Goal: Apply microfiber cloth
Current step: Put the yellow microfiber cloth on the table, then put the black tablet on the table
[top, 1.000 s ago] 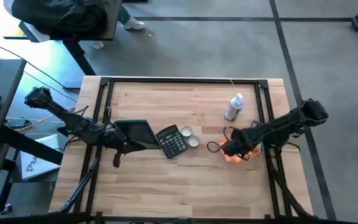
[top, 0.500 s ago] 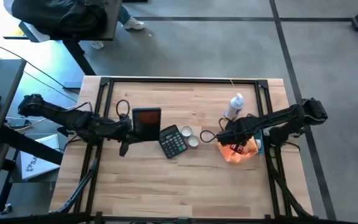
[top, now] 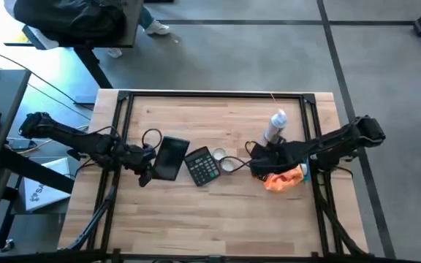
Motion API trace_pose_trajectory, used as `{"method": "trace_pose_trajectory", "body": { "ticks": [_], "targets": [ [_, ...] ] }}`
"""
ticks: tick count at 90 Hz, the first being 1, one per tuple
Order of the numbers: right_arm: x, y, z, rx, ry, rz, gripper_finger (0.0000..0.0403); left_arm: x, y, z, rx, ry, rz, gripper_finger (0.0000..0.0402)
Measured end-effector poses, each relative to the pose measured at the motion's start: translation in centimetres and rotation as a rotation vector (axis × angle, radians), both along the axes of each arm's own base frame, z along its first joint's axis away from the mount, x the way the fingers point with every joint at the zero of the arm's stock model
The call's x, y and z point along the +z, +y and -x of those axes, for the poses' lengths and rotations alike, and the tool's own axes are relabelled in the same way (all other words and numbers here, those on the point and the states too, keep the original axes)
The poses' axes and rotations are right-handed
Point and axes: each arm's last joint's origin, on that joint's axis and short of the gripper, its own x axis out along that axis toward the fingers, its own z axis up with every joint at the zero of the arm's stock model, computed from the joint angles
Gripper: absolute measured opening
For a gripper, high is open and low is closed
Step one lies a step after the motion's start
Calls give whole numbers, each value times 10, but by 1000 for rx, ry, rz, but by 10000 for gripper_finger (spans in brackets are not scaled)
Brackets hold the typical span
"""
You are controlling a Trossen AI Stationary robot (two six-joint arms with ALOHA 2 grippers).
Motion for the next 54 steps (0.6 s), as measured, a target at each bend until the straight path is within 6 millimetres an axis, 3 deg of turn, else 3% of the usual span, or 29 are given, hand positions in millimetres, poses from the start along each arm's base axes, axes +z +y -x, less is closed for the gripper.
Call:
{"method": "trace_pose_trajectory", "body": {
  "ticks": [18, 34, 54],
  "targets": [
    [15, 28, -27, 204, -320, -5, 189, -19, 0, 7, 27, 115, 109, 5],
    [29, 58, -43, 367, -552, 90, 189, -27, 1, 10, 88, 187, 222, 5],
    [15, 84, -66, 464, -683, 134, 189, -30, 13, 13, 210, 326, 384, 5]
  ]
}}
